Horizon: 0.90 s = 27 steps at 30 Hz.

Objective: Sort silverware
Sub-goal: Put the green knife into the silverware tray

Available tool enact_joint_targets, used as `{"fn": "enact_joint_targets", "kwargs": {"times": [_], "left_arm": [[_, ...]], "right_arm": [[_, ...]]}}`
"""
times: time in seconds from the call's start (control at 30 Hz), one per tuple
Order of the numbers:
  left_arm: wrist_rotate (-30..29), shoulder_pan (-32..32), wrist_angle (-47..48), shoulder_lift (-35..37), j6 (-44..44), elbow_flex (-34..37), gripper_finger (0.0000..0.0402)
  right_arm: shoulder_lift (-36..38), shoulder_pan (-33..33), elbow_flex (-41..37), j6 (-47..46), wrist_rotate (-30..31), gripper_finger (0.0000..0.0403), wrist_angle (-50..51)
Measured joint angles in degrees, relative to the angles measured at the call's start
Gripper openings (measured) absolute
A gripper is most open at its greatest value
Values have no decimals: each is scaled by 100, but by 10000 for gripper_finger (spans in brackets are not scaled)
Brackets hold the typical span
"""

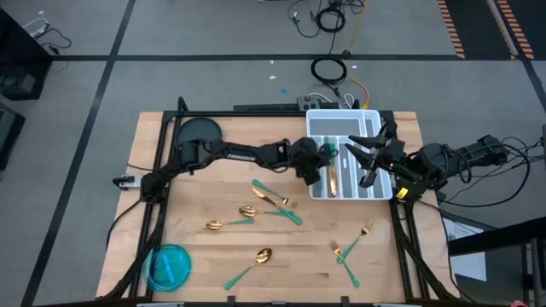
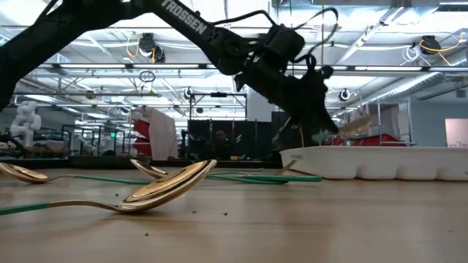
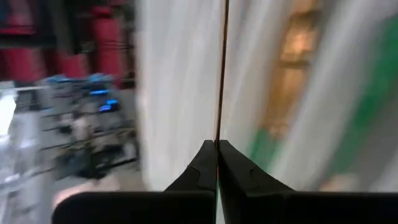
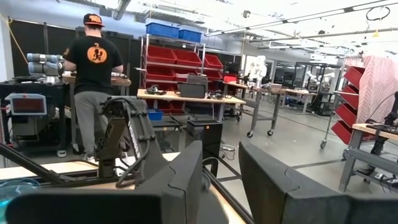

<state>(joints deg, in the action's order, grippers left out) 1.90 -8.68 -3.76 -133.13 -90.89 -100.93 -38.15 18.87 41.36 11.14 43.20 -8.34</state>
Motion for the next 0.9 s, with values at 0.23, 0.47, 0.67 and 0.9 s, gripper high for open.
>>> {"fn": "enact_joint_targets", "kwargs": {"times": [0.23,0.47,0.67,0.9], "left_arm": [[257,-20,105,-42,-205,-4,0],[268,27,273,-232,-263,0,0],[131,20,-36,-365,-247,-7,0],[-69,34,15,-489,-247,-66,0]], "right_arm": [[0,-1,0,4,-132,98,13],[0,-2,0,7,-256,98,35],[1,0,0,-28,-440,98,14],[0,-2,-2,-138,-689,98,62]]}}
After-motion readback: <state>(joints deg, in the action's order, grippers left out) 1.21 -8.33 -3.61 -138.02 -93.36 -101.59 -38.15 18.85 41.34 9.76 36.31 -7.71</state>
